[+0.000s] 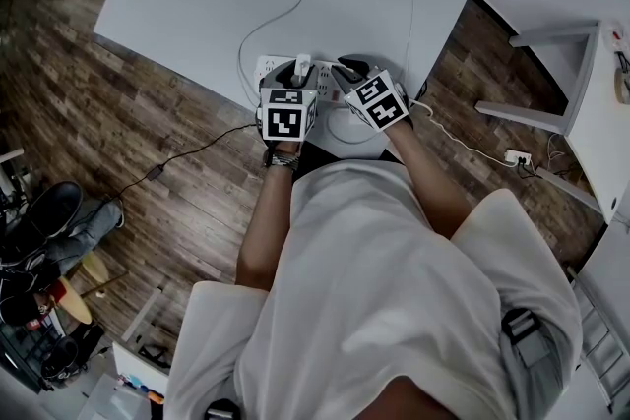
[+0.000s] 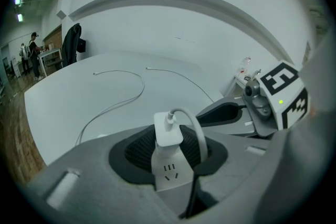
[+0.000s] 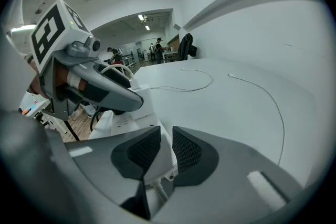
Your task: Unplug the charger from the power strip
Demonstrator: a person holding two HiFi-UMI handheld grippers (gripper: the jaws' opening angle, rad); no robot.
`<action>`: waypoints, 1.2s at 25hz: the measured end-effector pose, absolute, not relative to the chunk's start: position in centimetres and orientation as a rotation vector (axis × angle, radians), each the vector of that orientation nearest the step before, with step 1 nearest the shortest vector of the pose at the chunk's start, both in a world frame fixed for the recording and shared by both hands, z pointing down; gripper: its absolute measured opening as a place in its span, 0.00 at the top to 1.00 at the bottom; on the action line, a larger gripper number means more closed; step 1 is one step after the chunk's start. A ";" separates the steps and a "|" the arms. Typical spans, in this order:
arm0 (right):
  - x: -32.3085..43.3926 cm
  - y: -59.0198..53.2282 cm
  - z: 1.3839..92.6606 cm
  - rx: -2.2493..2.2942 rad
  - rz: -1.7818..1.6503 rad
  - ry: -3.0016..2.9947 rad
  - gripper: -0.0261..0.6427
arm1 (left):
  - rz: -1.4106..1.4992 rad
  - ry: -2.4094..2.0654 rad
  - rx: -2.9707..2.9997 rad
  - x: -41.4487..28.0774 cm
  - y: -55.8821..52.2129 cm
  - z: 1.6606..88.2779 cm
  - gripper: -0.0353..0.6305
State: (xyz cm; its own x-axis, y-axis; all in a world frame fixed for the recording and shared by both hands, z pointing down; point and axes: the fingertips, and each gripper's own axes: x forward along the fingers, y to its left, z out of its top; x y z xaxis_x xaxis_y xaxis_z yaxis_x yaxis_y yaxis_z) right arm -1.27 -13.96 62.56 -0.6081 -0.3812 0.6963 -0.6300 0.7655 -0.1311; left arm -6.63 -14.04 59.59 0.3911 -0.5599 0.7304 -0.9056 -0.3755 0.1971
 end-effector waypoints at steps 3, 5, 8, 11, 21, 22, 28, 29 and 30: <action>-1.3 -14.1 62.6 0.753 0.481 -2.291 0.86 | 0.797 -1.279 2.086 -6.6 -14.0 59.6 0.72; -1.4 -14.1 62.6 0.756 0.481 -2.290 0.86 | 0.810 -1.286 2.095 -6.6 -14.0 59.5 0.72; -1.6 -14.2 62.6 0.760 0.478 -2.291 0.86 | 0.865 -1.304 2.136 -6.4 -14.2 59.3 0.72; -1.6 -14.3 62.6 0.760 0.477 -2.291 0.86 | 0.923 -1.326 2.147 -6.3 -14.0 59.8 0.72; -1.3 -14.2 62.6 0.762 0.478 -2.286 0.86 | 0.739 -1.292 2.046 -6.8 -14.1 59.6 0.72; -1.3 -14.2 62.6 0.762 0.479 -2.289 0.86 | 0.727 -1.290 2.040 -6.8 -14.2 59.6 0.72; -1.3 -14.2 62.6 0.767 0.475 -2.292 0.86 | 0.749 -1.281 2.059 -6.7 -14.1 59.5 0.72; -1.3 -14.2 62.6 0.767 0.474 -2.293 0.86 | 0.773 -1.279 2.072 -6.6 -14.0 59.5 0.72; -1.4 -14.1 62.6 0.767 0.474 -2.293 0.86 | 0.797 -1.279 2.082 -6.6 -14.0 59.5 0.72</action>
State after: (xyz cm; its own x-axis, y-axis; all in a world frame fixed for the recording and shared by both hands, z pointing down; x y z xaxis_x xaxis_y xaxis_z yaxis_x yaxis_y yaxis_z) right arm -1.39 -14.15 62.61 -0.6068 -0.3948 0.6898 -0.6357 0.7620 -0.1231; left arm -6.64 -13.97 59.51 0.3670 -0.5748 0.7314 -0.9099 -0.3851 0.1539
